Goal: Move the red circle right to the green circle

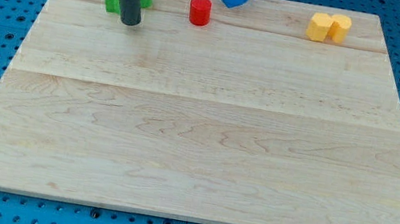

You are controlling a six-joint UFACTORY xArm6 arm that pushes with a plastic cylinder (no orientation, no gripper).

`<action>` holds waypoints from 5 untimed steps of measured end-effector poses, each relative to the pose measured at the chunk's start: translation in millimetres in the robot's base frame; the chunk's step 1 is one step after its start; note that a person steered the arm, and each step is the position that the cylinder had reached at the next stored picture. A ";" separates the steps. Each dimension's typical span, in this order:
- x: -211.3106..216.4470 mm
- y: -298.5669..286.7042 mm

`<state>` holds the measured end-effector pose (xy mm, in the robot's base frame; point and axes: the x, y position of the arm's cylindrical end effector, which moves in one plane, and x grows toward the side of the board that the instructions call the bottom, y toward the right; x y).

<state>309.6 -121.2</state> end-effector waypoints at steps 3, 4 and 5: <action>-53.5 57.0; -50.5 0.3; -48.9 72.6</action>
<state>260.6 -48.5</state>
